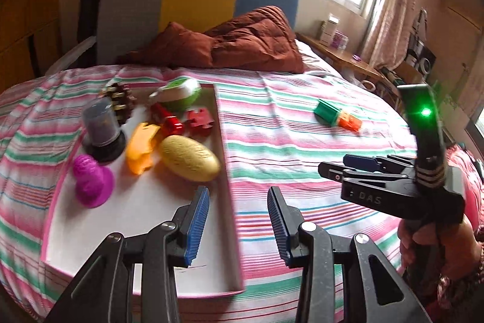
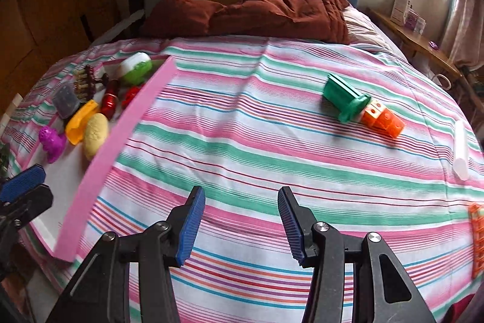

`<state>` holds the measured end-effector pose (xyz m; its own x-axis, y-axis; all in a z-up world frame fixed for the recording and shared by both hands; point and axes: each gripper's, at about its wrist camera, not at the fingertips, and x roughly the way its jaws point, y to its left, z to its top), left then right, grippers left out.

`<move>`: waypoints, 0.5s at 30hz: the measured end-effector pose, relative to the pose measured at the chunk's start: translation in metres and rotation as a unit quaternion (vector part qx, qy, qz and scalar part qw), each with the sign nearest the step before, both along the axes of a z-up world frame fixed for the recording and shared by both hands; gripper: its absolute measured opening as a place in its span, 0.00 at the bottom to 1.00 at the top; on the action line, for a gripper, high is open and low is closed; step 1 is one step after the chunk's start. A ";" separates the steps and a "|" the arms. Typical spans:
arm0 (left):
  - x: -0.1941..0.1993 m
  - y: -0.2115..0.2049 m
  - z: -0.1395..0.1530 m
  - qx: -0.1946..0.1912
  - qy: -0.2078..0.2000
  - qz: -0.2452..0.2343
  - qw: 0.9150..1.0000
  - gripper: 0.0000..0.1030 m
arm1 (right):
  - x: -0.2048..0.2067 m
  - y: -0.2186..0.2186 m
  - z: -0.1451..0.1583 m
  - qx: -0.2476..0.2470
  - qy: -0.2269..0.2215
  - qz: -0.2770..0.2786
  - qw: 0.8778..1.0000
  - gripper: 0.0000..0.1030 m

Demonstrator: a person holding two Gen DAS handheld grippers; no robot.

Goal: Organize rigid objects
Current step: 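Reach the right gripper to the orange cube cluster and grasp it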

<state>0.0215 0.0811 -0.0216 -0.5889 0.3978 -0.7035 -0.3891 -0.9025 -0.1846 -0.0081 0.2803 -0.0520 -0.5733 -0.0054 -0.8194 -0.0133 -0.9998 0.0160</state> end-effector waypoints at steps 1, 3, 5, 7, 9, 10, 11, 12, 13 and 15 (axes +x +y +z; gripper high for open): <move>0.000 0.005 0.000 -0.001 -0.002 -0.007 1.000 0.39 | 0.000 0.006 -0.002 0.002 -0.005 -0.001 1.000 0.50; 0.000 0.016 0.001 -0.005 -0.004 -0.019 1.000 0.39 | -0.001 0.021 -0.007 0.003 -0.014 -0.008 1.000 0.50; 0.000 0.026 0.002 -0.009 -0.006 -0.031 0.999 0.39 | -0.003 0.041 -0.010 -0.001 -0.024 -0.022 0.999 0.50; 0.000 0.034 0.002 -0.010 -0.010 -0.040 0.999 0.39 | -0.005 0.065 -0.012 -0.006 -0.032 -0.042 0.999 0.50; 0.000 0.040 0.002 -0.011 -0.013 -0.045 0.999 0.39 | -0.010 0.090 -0.011 -0.013 -0.033 -0.065 0.997 0.50; 0.000 0.043 0.001 -0.013 -0.014 -0.048 0.999 0.39 | -0.014 0.103 -0.010 -0.012 -0.031 -0.077 0.996 0.50; 0.000 0.047 0.001 -0.015 -0.015 -0.051 0.998 0.39 | -0.017 0.116 -0.007 -0.009 -0.027 -0.091 0.995 0.50; 0.000 0.049 0.001 -0.016 -0.016 -0.053 0.998 0.39 | -0.021 0.129 -0.005 -0.006 -0.025 -0.103 0.994 0.50; 0.000 0.051 0.000 -0.018 -0.017 -0.056 0.998 0.39 | -0.026 0.142 -0.003 -0.003 -0.021 -0.113 0.993 0.50; 0.001 0.056 -0.001 -0.022 -0.018 -0.058 0.998 0.39 | -0.036 0.162 0.002 0.006 -0.012 -0.125 0.992 0.50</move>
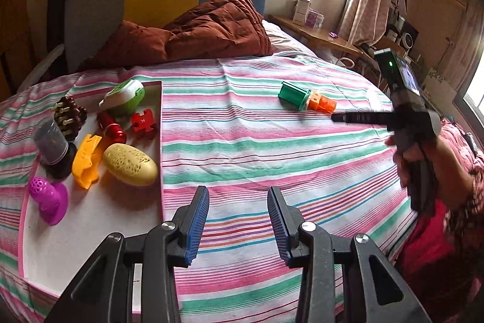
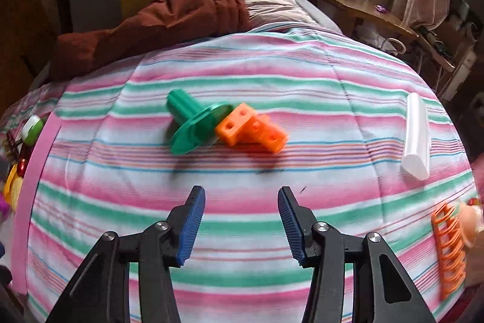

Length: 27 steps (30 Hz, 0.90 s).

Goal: Organize rigid objects
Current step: 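Reach the right gripper to the orange cube cluster and grasp it, then grasp the green suction-cup piece with the left gripper while the right gripper holds the cubes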

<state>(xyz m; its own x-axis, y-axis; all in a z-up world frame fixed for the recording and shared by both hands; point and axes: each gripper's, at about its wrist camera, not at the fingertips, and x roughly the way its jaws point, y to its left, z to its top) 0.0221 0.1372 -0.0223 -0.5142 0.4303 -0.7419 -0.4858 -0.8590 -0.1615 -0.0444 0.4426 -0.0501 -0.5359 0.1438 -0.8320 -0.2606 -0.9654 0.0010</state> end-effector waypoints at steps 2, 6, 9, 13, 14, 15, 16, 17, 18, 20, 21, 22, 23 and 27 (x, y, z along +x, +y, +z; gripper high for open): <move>0.001 0.002 -0.001 -0.002 -0.004 -0.002 1.000 0.39 | -0.012 0.014 0.002 0.015 0.001 0.001 1.000 0.52; 0.001 0.007 -0.006 -0.008 -0.013 -0.004 1.000 0.39 | -0.035 0.024 -0.002 0.040 -0.016 0.028 0.999 0.64; 0.001 0.009 -0.008 -0.012 -0.017 -0.003 1.000 0.39 | -0.051 0.027 -0.012 0.042 -0.032 0.049 0.997 0.64; -0.001 0.010 -0.008 -0.013 -0.021 -0.002 1.000 0.39 | -0.068 0.027 -0.022 0.007 -0.038 0.074 0.997 0.64; 0.000 0.011 -0.008 -0.014 -0.021 -0.002 1.000 0.39 | -0.071 0.026 -0.025 0.003 -0.041 0.075 0.996 0.64; -0.001 0.011 -0.008 -0.016 -0.021 -0.002 1.000 0.39 | -0.074 0.026 -0.029 -0.001 -0.044 0.073 0.996 0.64; -0.001 0.012 -0.008 -0.017 -0.022 -0.003 1.000 0.39 | -0.076 0.026 -0.032 -0.006 -0.047 0.069 0.996 0.64; -0.001 0.012 -0.007 -0.017 -0.023 -0.003 1.000 0.39 | -0.077 0.027 -0.034 -0.014 -0.046 0.067 0.997 0.64; -0.001 0.013 -0.007 -0.017 -0.022 -0.004 1.000 0.39 | -0.076 0.026 -0.035 -0.017 -0.042 0.066 0.997 0.62; -0.002 0.015 -0.007 -0.020 -0.021 -0.006 1.000 0.39 | -0.074 0.023 -0.032 -0.018 -0.037 0.070 0.997 0.47; -0.002 0.016 -0.007 -0.019 -0.021 -0.007 1.000 0.39 | -0.072 0.023 -0.031 -0.023 -0.040 0.070 0.997 0.46; -0.003 0.018 -0.008 -0.019 -0.022 -0.009 1.000 0.39 | -0.069 0.022 -0.030 -0.028 -0.043 0.070 0.996 0.46; -0.003 0.021 -0.008 -0.019 -0.024 -0.011 0.999 0.39 | -0.066 0.020 -0.030 -0.028 -0.048 0.070 0.996 0.46; -0.006 0.036 -0.007 -0.023 -0.021 -0.019 0.999 0.39 | -0.039 0.014 -0.026 0.030 -0.074 0.037 0.996 0.46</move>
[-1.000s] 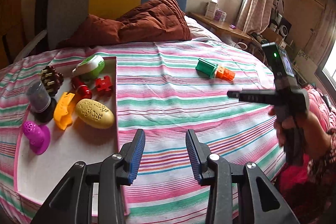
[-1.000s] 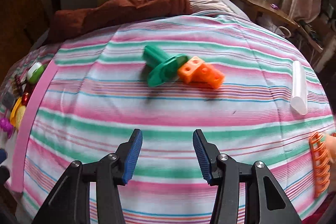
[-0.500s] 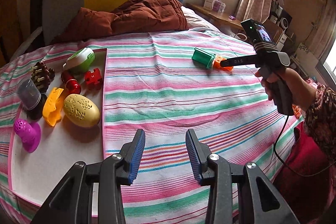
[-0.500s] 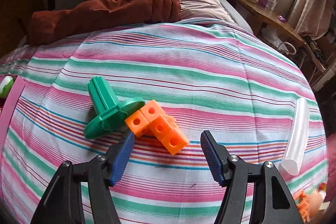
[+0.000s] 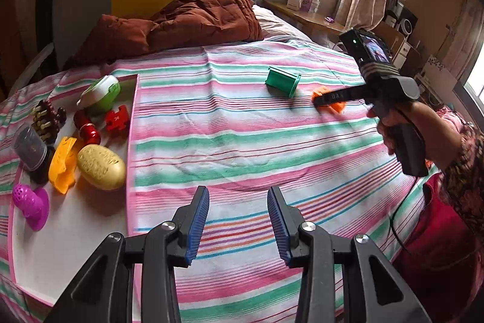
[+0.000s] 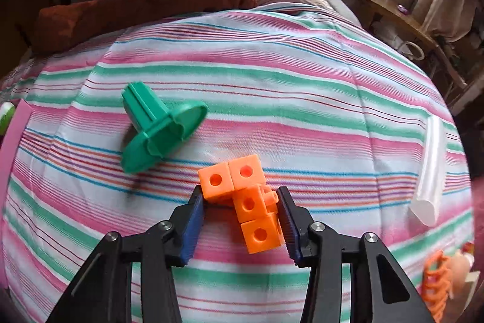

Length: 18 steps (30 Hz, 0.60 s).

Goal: Organize rigid objects
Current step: 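Grasp the green suction-cup piece with the left gripper while the right gripper holds the cubes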

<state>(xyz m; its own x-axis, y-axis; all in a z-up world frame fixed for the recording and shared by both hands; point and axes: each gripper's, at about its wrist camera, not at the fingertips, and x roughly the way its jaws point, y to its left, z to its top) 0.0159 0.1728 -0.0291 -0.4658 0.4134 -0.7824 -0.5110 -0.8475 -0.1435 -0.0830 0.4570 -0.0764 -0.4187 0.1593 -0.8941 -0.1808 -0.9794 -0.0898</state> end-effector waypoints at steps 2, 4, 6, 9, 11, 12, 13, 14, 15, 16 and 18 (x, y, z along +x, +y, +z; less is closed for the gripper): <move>-0.003 0.010 0.002 -0.001 0.004 -0.006 1.000 0.39 | 0.017 -0.002 0.005 0.041 0.000 -0.009 0.999 0.46; -0.006 0.020 0.003 0.001 0.007 -0.011 1.000 0.39 | 0.032 -0.003 0.012 0.074 0.005 -0.009 0.997 0.46; -0.011 0.034 0.005 0.004 0.012 -0.017 1.000 0.39 | 0.042 0.000 0.019 0.096 0.009 -0.011 0.995 0.46; -0.021 0.057 0.006 0.007 0.018 -0.026 0.999 0.39 | 0.051 0.004 0.025 0.104 0.016 -0.012 0.994 0.46; -0.030 0.075 0.006 0.003 0.022 -0.032 0.999 0.39 | 0.054 0.007 0.024 0.106 0.024 -0.013 0.994 0.46; -0.034 0.082 0.006 0.000 0.025 -0.034 0.999 0.39 | 0.055 0.009 0.021 0.107 0.027 -0.013 0.994 0.46; -0.039 0.089 0.006 -0.001 0.027 -0.037 0.999 0.39 | 0.057 0.010 0.019 0.107 0.029 -0.014 0.994 0.46; -0.045 0.097 0.005 -0.005 0.028 -0.039 0.999 0.39 | 0.058 0.009 0.016 0.103 0.029 -0.014 0.994 0.46; -0.051 0.103 0.005 -0.005 0.028 -0.039 0.999 0.39 | 0.058 0.012 0.014 0.094 0.027 -0.015 0.995 0.46; -0.056 0.109 0.005 -0.002 0.027 -0.037 0.999 0.39 | 0.057 0.014 0.014 0.086 0.026 -0.016 0.996 0.46; -0.068 0.123 0.006 -0.002 0.030 -0.029 0.999 0.39 | 0.055 0.018 0.014 0.078 0.029 -0.018 0.996 0.46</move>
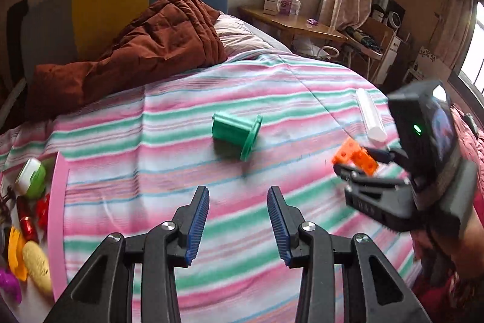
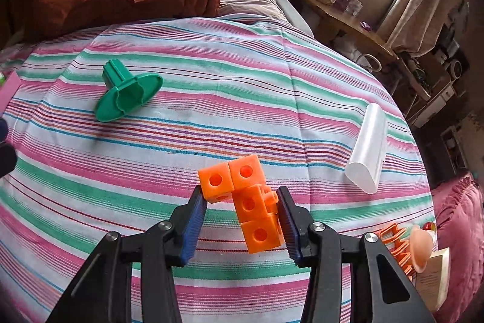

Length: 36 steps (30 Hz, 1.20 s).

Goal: Organize rigid objects
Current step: 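Grasp the green suction-cup piece with the left gripper while the right gripper holds the cubes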

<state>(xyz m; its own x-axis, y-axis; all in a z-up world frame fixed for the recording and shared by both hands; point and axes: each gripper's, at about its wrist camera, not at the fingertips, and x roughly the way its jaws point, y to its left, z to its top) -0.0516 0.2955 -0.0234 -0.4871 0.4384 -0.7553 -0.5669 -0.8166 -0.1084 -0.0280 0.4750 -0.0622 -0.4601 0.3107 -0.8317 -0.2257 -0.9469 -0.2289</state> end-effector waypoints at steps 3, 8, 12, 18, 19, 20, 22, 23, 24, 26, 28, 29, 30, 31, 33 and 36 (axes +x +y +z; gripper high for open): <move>-0.022 0.017 -0.001 0.000 -0.007 0.015 1.000 0.39 | 0.001 0.003 0.002 -0.035 0.003 -0.004 0.999 0.46; -0.056 0.038 0.000 0.008 -0.019 0.038 0.999 0.39 | 0.003 0.005 -0.002 -0.097 -0.009 -0.012 0.995 0.46; -0.076 0.051 0.000 0.004 -0.017 0.051 0.999 0.39 | 0.004 0.007 -0.007 -0.118 -0.021 -0.017 0.993 0.46; -0.097 0.067 -0.009 -0.010 -0.026 0.062 0.998 0.39 | 0.005 0.007 -0.005 -0.123 -0.025 -0.019 0.992 0.46; -0.100 0.070 -0.011 -0.012 -0.027 0.063 0.998 0.39 | 0.004 0.007 -0.005 -0.123 -0.026 -0.018 0.992 0.46; -0.102 0.072 -0.013 -0.014 -0.028 0.062 0.998 0.39 | 0.004 0.007 -0.005 -0.123 -0.026 -0.019 0.992 0.46; -0.105 0.077 -0.016 -0.020 -0.029 0.060 0.998 0.39 | 0.003 0.008 -0.006 -0.127 -0.026 -0.019 0.991 0.46; -0.105 0.080 -0.017 -0.023 -0.029 0.059 0.998 0.39 | 0.003 0.008 -0.006 -0.128 -0.027 -0.019 0.991 0.46; -0.106 0.083 -0.019 -0.025 -0.030 0.057 0.998 0.39 | 0.003 0.008 -0.006 -0.128 -0.026 -0.019 0.991 0.46; -0.108 0.088 -0.022 -0.028 -0.035 0.052 0.998 0.39 | 0.003 0.008 -0.005 -0.128 -0.025 -0.019 0.991 0.46; -0.108 0.090 -0.026 -0.030 -0.041 0.051 0.997 0.39 | 0.004 0.008 -0.005 -0.128 -0.025 -0.020 0.991 0.46; -0.107 0.090 -0.028 -0.032 -0.043 0.049 0.997 0.39 | 0.004 0.008 -0.005 -0.129 -0.025 -0.020 0.991 0.46; -0.106 0.091 -0.030 -0.035 -0.040 0.047 0.997 0.39 | 0.004 0.008 -0.005 -0.129 -0.025 -0.020 0.991 0.46; -0.105 0.091 -0.030 -0.040 -0.032 0.045 0.998 0.39 | 0.004 0.008 -0.005 -0.129 -0.026 -0.019 0.991 0.46; -0.101 0.092 -0.031 -0.052 -0.022 0.037 0.998 0.39 | 0.004 0.006 -0.005 -0.130 -0.025 -0.017 0.991 0.46; -0.093 0.090 -0.032 -0.055 -0.016 0.022 0.998 0.39 | 0.003 0.006 -0.005 -0.130 -0.024 -0.015 0.991 0.46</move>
